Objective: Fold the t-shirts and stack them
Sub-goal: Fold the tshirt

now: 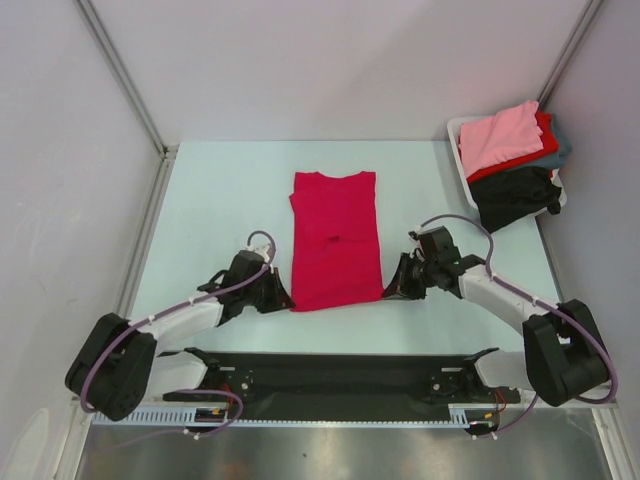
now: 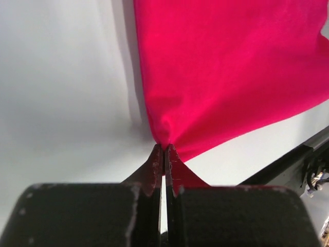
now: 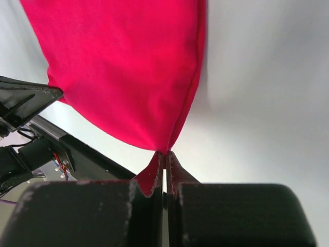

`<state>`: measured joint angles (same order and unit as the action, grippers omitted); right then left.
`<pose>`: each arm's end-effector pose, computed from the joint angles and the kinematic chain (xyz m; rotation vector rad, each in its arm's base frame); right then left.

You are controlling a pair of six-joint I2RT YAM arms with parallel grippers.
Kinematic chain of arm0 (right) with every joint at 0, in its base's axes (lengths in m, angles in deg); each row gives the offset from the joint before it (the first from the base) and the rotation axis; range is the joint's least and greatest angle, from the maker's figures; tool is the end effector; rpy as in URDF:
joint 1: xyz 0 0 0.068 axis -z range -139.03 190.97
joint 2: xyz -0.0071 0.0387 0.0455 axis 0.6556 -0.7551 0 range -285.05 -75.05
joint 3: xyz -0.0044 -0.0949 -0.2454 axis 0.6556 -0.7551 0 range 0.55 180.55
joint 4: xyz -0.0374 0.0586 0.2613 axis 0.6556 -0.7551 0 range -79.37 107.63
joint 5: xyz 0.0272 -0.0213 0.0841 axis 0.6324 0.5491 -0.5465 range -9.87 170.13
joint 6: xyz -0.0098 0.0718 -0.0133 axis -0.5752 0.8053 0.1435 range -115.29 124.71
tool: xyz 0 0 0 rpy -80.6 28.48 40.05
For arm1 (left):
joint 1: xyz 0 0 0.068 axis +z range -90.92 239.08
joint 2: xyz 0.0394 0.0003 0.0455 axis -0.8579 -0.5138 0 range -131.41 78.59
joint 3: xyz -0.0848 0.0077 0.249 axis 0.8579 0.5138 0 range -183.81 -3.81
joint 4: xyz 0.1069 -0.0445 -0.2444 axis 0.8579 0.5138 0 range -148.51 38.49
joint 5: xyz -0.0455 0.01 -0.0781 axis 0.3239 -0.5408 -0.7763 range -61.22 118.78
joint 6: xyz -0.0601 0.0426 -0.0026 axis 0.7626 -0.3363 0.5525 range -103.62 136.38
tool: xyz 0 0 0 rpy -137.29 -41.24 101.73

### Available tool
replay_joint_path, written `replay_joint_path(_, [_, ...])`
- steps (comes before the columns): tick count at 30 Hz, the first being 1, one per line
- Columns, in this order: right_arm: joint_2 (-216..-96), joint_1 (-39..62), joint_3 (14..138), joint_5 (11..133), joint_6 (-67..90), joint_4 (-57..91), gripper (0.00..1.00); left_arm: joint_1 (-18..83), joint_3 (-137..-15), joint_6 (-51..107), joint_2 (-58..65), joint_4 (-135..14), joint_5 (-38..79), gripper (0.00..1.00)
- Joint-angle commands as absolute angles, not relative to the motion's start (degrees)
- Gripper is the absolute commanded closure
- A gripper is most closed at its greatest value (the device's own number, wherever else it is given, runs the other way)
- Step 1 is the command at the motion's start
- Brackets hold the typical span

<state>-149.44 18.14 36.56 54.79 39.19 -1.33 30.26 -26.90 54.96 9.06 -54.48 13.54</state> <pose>0.2280 0.1245 0.1380 0.0974 2.7094 0.9138 0.1982 -0.1274 0.1054 -0.0965 2.5955 -0.8058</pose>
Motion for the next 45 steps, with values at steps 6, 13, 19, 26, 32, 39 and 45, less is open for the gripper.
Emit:
replay_joint_path(6, [-146.2, 18.5, 45.5, 56.8, 36.8, -5.8, 1.00, 30.3, -33.1, 54.4, 15.9, -46.5, 13.5, 1.00])
replay_joint_path(13, [-152.0, 23.1, 57.2, 55.0, 33.9, -7.6, 1.00, 33.5, -45.4, 52.8, 12.1, -43.4, 12.8, 1.00])
replay_joint_path(19, [-160.1, 27.1, 69.0, 51.9, 32.0, -9.7, 1.00, 37.8, -59.6, 52.1, 5.4, -41.4, 13.0, 1.00])
replay_joint_path(26, [-163.5, 29.2, 79.4, 49.9, 31.4, -12.6, 1.00, 38.1, -72.4, 51.5, -0.1, -37.5, 12.8, 1.00])
replay_joint_path(32, [-161.5, 29.7, 79.0, 49.0, 32.0, -13.1, 1.00, 38.1, -71.1, 51.5, 3.4, -36.5, 12.5, 1.00])
replay_joint_path(39, [-157.9, 29.6, 76.3, 49.2, 32.2, -13.9, 1.00, 38.1, -64.4, 51.7, 8.9, -36.3, 12.4, 1.00])
replay_joint_path(45, [-157.3, 29.7, 75.4, 49.4, 33.1, -13.2, 1.00, 38.7, -63.2, 51.5, 9.0, -36.5, 12.9, 1.00])
